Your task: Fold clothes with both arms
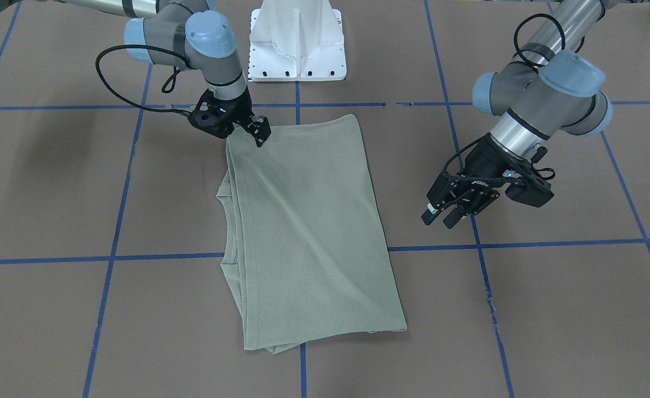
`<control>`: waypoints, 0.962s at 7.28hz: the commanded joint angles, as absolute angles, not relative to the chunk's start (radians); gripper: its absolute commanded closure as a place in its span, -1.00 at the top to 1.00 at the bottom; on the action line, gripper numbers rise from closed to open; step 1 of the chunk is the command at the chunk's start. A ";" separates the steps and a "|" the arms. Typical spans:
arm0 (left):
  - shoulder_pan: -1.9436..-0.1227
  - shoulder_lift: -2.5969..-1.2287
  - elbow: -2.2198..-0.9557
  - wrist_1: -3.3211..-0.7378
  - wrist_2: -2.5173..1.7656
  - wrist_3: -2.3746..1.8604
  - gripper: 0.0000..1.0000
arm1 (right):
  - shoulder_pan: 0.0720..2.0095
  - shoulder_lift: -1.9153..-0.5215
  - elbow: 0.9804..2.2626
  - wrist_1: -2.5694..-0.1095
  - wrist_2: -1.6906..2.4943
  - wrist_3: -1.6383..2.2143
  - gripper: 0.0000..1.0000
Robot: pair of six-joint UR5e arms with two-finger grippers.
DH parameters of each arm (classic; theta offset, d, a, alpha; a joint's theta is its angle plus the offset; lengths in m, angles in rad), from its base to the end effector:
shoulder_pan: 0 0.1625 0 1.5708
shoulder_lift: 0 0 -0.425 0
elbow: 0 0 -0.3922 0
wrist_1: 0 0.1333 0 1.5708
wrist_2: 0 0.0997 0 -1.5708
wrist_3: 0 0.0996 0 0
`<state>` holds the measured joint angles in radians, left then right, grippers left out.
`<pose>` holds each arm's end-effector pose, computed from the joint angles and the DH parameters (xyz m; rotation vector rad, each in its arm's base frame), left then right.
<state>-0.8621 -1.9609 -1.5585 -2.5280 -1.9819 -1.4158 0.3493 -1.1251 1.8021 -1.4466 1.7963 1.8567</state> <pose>0.3444 -0.5454 0.3353 0.3369 1.3198 -0.3209 -0.5521 -0.3193 0.2962 -0.1900 -0.8131 0.5081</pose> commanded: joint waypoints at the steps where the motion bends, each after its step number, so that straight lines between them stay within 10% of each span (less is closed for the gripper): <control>1: -0.862 -1.960 -1.559 -2.528 -1.982 -1.416 0.29 | 0.350 -1.124 1.795 -1.448 1.796 1.856 0.78; 3: -0.862 -1.962 -1.559 -2.528 -1.982 -1.416 0.29 | 0.350 -1.117 1.764 -1.447 1.799 1.856 0.59; 5: -0.864 -1.960 -1.566 -2.528 -1.982 -1.416 0.29 | 0.354 -1.115 1.772 -1.445 1.807 1.852 -0.99; 7: -0.864 -1.956 -1.568 -2.528 -1.982 -1.416 0.29 | 0.359 -1.115 1.779 -1.439 1.825 1.798 -1.00</control>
<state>-0.8635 -1.9592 -1.5662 -2.5280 -1.9819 -1.4159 0.3567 -1.1149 1.7752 -1.4410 1.8174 1.8190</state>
